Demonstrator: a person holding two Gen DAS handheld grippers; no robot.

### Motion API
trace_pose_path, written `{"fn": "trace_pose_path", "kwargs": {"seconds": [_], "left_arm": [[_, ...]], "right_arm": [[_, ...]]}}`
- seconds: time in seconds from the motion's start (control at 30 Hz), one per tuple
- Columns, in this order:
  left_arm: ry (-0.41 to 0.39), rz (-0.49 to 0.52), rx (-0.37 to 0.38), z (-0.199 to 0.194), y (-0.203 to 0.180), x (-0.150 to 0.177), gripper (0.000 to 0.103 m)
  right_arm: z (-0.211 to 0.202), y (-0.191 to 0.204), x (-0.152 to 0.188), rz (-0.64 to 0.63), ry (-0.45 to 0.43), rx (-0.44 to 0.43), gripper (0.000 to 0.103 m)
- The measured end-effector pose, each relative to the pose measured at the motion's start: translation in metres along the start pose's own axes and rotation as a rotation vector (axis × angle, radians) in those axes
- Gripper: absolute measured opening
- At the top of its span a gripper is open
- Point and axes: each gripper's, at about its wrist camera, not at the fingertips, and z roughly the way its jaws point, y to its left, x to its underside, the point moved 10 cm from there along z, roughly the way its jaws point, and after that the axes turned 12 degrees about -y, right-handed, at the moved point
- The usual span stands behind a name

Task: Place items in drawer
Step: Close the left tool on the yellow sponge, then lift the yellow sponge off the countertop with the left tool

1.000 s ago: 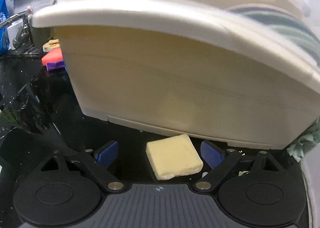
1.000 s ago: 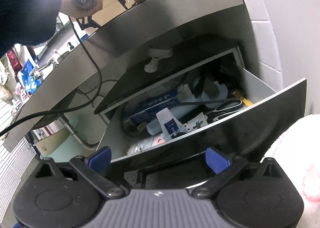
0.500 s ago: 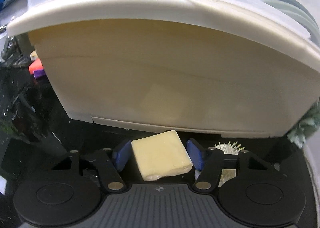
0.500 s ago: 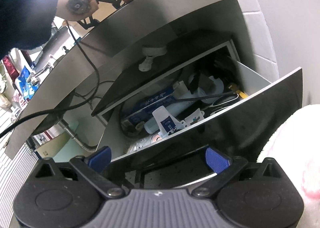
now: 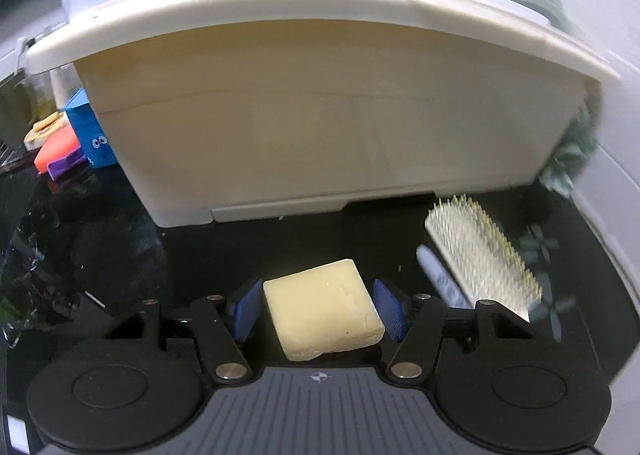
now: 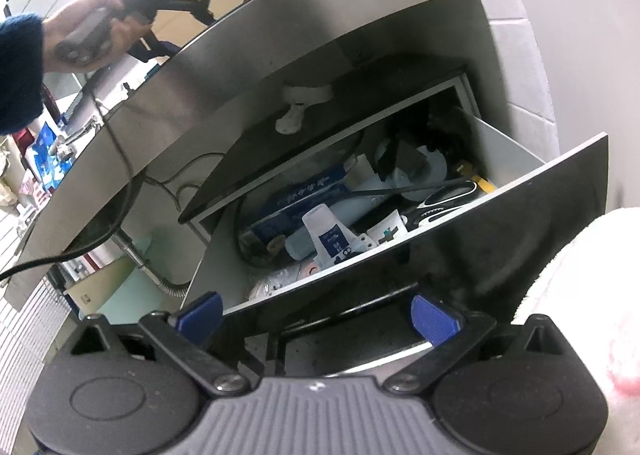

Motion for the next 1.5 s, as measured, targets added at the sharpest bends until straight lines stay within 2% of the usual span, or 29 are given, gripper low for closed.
{"fn": "trace_pose_path", "kwargs": {"seconds": [0.23, 0.33, 0.43, 0.6, 0.8, 0.97, 1.13, 1.23, 1.37, 1.5], "left_arm": [[0.031, 0.067, 0.105, -0.016, 0.015, 0.016, 0.060], [0.073, 0.106, 0.142, -0.019, 0.019, 0.022, 0.060], [0.080, 0.134, 0.140, -0.023, 0.022, 0.026, 0.060], [0.026, 0.085, 0.079, -0.032, 0.025, 0.037, 0.068], [-0.129, 0.063, 0.012, -0.045, 0.024, 0.053, 0.070], [-0.232, 0.057, 0.009, -0.049, 0.025, 0.058, 0.071], [-0.284, 0.059, 0.015, -0.048, 0.023, 0.058, 0.070], [-0.315, 0.066, 0.023, -0.047, 0.021, 0.058, 0.068], [-0.355, 0.072, 0.006, -0.047, 0.020, 0.058, 0.053], [-0.383, 0.079, 0.007, -0.050, 0.020, 0.061, 0.052]], "right_arm": [[0.002, 0.005, 0.001, -0.038, 0.013, 0.009, 0.101], [0.003, 0.004, 0.002, -0.035, 0.020, 0.017, 0.101], [0.005, 0.002, 0.003, -0.032, 0.029, 0.022, 0.101], [0.006, 0.004, 0.005, -0.052, 0.042, 0.030, 0.101], [0.007, 0.005, 0.005, -0.064, 0.049, 0.036, 0.101], [0.008, 0.003, 0.006, -0.058, 0.056, 0.039, 0.101], [0.010, 0.002, 0.007, -0.051, 0.068, 0.038, 0.101], [0.010, 0.001, 0.007, -0.040, 0.070, 0.036, 0.101], [0.009, 0.000, 0.007, -0.034, 0.072, 0.036, 0.101], [0.008, 0.001, 0.007, -0.033, 0.072, 0.037, 0.101]]}}
